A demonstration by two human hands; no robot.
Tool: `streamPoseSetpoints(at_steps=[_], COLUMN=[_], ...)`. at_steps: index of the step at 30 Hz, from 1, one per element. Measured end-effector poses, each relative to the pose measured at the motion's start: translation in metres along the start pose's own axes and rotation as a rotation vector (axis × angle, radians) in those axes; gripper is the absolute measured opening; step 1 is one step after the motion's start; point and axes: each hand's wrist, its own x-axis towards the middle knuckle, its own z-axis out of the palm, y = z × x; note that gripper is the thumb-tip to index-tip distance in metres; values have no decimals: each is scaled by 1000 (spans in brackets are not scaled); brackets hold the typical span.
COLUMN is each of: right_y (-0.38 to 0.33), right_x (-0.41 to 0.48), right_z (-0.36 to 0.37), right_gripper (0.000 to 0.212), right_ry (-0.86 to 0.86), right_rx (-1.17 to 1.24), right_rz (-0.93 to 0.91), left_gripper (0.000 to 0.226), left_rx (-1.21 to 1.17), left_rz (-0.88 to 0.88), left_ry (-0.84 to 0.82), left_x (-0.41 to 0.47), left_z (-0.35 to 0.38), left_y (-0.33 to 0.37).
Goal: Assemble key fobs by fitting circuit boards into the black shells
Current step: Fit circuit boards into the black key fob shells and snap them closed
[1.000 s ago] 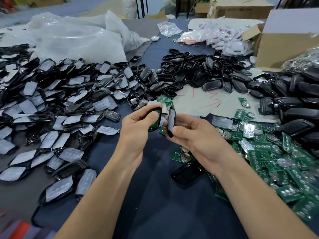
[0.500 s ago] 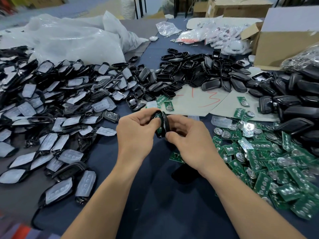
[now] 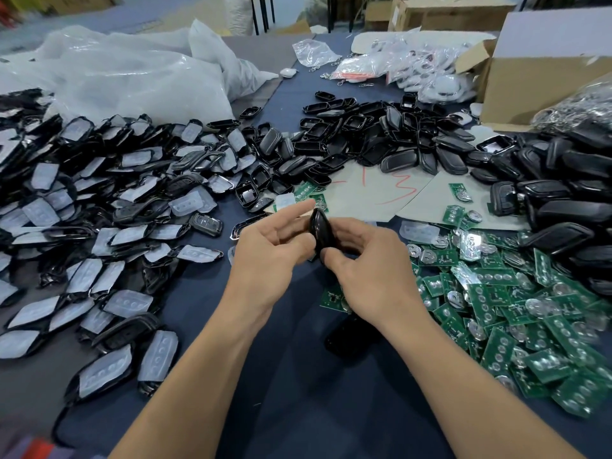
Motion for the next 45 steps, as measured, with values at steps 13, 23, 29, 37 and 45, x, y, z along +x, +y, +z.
streamPoseSetpoints(at_steps=[13, 23, 29, 37, 45], right_y=[-8, -11, -6, -1, -6], right_x=[-3, -13, 2, 4, 2], right_z=[-9, 3, -7, -9, -14], right_gripper=[44, 54, 30, 28, 21], right_ry=[-103, 138, -45, -49, -48], right_rx=[-58, -413, 60, 195, 130], right_rz=[-10, -236, 57, 75, 59], left_gripper=[55, 34, 36, 24, 15], left_rx=[-24, -134, -160, 36, 138], left_rz=[29, -56, 26, 94, 184], left_ry=[-60, -5, 32, 42, 60], left_x=[-1, 1, -1, -2, -5], left_z=[-12, -5, -4, -2, -4], left_y=[2, 4, 4, 0, -2])
